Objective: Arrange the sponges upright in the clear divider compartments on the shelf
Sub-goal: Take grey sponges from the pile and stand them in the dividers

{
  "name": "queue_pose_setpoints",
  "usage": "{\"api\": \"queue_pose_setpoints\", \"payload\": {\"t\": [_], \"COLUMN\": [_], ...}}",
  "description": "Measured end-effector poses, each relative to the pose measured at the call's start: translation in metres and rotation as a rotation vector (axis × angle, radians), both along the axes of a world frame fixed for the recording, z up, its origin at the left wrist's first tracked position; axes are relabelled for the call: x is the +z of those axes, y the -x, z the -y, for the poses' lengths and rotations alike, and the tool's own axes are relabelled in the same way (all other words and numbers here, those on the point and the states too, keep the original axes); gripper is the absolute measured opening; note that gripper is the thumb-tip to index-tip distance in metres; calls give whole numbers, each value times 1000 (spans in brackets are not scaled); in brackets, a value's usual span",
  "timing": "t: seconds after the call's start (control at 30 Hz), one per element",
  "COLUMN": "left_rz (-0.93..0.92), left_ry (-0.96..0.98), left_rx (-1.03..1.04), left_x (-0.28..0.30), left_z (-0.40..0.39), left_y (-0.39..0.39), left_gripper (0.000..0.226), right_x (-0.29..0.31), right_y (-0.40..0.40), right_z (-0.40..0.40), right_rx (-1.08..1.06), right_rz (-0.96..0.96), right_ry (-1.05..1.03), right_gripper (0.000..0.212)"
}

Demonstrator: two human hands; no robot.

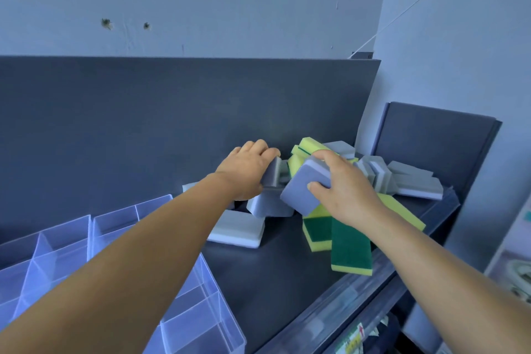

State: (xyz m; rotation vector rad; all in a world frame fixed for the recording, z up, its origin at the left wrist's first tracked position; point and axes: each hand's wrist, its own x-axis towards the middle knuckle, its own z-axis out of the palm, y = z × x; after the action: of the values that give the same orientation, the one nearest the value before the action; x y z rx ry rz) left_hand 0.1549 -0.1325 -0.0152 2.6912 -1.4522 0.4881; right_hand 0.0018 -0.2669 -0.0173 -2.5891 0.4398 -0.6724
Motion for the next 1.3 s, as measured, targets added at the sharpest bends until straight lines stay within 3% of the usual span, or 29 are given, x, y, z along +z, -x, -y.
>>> {"api": "queue_pose_setpoints", "payload": {"t": [0.17, 0.37, 0.63, 0.8, 0.93, 1.17, 1.3], "left_rz": [-60, -373, -455, -365, -302, -213, -158], "left_ry": [293, 427, 473, 593, 554, 461, 457], "left_rx": [-15, -106, 147, 340, 428, 522, 641], "left_x": [11, 23, 28, 28, 35, 50, 50], "left_z": [-30, -71, -143, -200, -251, -341, -392], "left_y": [7, 33, 60, 72, 76, 91, 92], "left_gripper": [72, 74, 78, 74, 62, 48, 42], "right_x": [5, 22, 38, 43, 45, 49, 48], "right_y": [-9, -31, -48, -48, -51, -67, -73], "right_z": [-7, -39, -112, -162, -203, -279, -319], "right_rx": [13, 87, 465, 702, 855, 915, 880], "right_rz": [158, 269, 35, -111, -129, -25, 3], "right_ry": [-69, -131, -455, -455, -433, -241, -276], "right_gripper": [57, 37, 61, 65, 66, 27, 22]}}
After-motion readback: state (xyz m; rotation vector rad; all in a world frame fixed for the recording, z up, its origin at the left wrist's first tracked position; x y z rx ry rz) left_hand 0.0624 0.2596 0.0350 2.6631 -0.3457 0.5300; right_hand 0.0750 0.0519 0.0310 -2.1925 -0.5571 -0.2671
